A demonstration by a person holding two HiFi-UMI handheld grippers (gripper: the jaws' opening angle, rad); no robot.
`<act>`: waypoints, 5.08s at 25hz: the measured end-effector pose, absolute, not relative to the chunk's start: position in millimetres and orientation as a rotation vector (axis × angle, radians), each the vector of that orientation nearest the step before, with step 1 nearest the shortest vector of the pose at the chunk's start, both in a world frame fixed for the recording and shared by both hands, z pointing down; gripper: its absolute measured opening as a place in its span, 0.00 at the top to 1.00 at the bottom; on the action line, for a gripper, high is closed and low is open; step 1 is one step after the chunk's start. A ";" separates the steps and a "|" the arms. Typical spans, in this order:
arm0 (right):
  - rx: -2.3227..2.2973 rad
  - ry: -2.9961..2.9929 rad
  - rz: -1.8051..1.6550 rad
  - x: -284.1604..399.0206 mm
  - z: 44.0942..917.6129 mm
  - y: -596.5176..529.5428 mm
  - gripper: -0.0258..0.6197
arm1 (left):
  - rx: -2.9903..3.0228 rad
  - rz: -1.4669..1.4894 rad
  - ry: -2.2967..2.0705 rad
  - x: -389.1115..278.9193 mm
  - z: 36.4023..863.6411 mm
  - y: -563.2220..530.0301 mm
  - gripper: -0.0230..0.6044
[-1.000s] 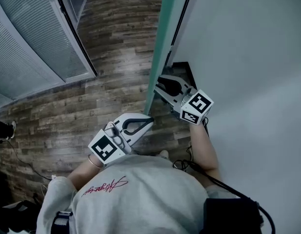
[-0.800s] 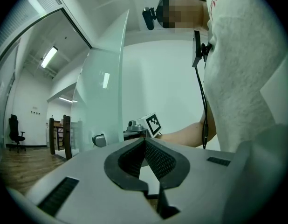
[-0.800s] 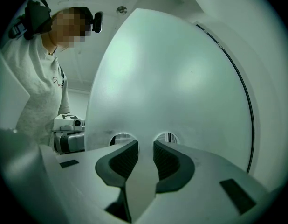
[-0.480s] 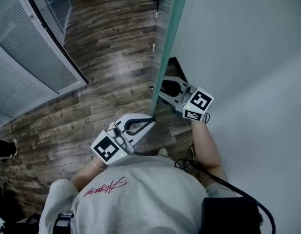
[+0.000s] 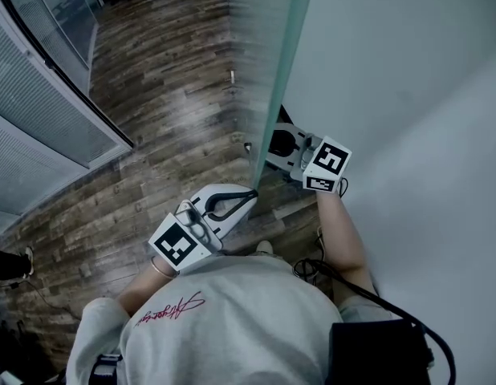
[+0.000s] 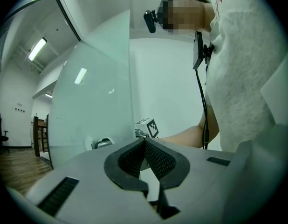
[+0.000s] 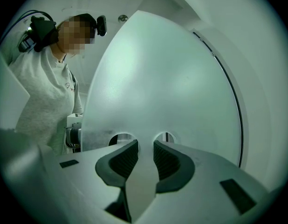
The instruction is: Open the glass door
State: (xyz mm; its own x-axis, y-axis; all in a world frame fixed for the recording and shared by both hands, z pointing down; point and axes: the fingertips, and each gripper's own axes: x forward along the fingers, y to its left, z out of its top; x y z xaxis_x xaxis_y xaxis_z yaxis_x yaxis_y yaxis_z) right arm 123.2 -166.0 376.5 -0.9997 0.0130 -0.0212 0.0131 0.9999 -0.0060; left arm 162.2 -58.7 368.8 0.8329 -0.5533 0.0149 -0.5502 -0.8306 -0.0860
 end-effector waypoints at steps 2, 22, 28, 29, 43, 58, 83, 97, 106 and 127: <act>0.020 3.120 -0.011 132.3 376.6 -169.4 0.79 | -2.947 -0.045 0.872 174.1 368.4 -62.6 0.94; 0.019 3.101 -0.011 206.5 365.0 -190.5 0.79 | -2.991 0.002 0.771 250.3 351.9 -84.7 0.94; -0.007 3.112 -0.021 232.6 367.5 -202.4 0.79 | -3.010 0.018 0.701 279.3 352.3 -98.0 0.94; -0.010 3.110 -0.023 236.1 368.4 -204.0 0.79 | -3.010 0.024 0.688 283.6 351.9 -99.4 0.94; -0.101 3.071 -0.091 291.8 365.9 -227.0 0.81 | -3.060 0.112 0.587 340.8 344.9 -119.3 0.94; -0.007 3.079 -0.140 344.9 364.8 -264.7 0.81 | -3.076 0.193 0.564 396.8 323.6 -167.1 0.94; 0.089 3.089 -0.172 390.0 367.1 -291.8 0.81 | -3.064 0.113 0.475 411.2 329.3 -171.2 0.94; 0.106 3.084 -0.185 409.6 369.9 -304.7 0.80 | -3.129 0.118 0.515 405.4 343.7 -172.6 0.94; -0.057 3.201 -0.118 427.1 357.7 -311.6 0.78 | -3.140 0.131 0.518 403.8 349.0 -174.0 0.94; -0.795 2.834 -0.019 488.9 331.0 -233.7 0.92 | -3.152 0.209 0.432 375.9 346.5 -161.6 0.94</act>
